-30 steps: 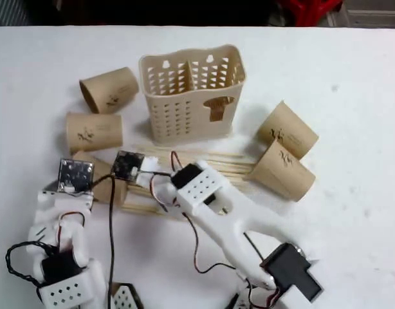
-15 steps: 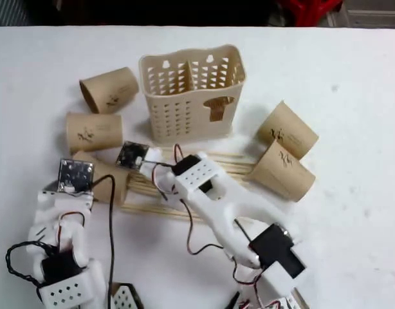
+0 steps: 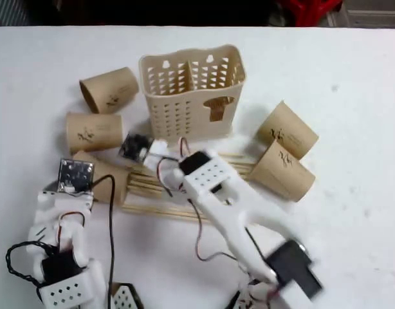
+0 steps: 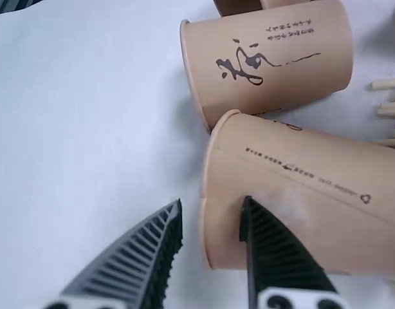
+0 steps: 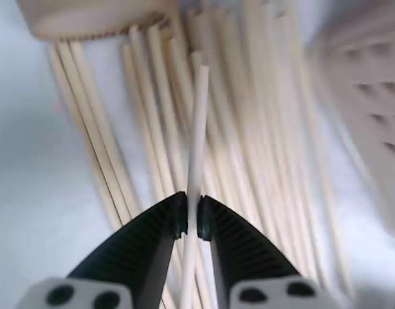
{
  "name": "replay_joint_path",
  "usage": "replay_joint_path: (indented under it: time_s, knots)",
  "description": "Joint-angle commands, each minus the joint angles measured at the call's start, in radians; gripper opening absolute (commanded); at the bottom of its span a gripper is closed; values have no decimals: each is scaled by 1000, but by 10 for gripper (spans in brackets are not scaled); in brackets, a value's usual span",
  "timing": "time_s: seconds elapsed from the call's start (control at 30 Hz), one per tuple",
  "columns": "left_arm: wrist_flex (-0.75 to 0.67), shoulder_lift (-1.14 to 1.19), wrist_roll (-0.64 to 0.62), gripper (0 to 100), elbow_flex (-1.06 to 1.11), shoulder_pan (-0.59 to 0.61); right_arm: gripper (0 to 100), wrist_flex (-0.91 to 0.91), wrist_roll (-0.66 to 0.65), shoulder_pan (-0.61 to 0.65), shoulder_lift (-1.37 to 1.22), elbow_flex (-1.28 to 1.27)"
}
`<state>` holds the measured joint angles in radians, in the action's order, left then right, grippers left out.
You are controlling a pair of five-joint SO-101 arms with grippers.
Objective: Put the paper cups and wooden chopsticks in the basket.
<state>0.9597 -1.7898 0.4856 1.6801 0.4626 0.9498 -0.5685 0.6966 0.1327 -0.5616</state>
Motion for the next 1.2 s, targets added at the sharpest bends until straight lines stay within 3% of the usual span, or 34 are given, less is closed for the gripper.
replay_joint_path:
  time_s: [0.0,0.1,0.3,0.47,0.67,0.9,1.17]
  knots:
    - [26,-1,11,170,14,-1,15,76,60,-28,286,15]
    - [26,-1,11,170,14,-2,15,99,78,-21,438,32]
    - [26,-1,11,170,14,-2,15,35,239,-76,567,285]
    - [26,-1,11,170,14,-2,15,-260,393,-147,460,450]
    - [26,-1,11,170,14,-2,16,-584,399,-163,237,560]
    - [26,-1,11,170,14,-2,16,-591,404,-163,53,769]
    - [26,-1,11,170,14,-2,16,-596,408,-162,21,807]
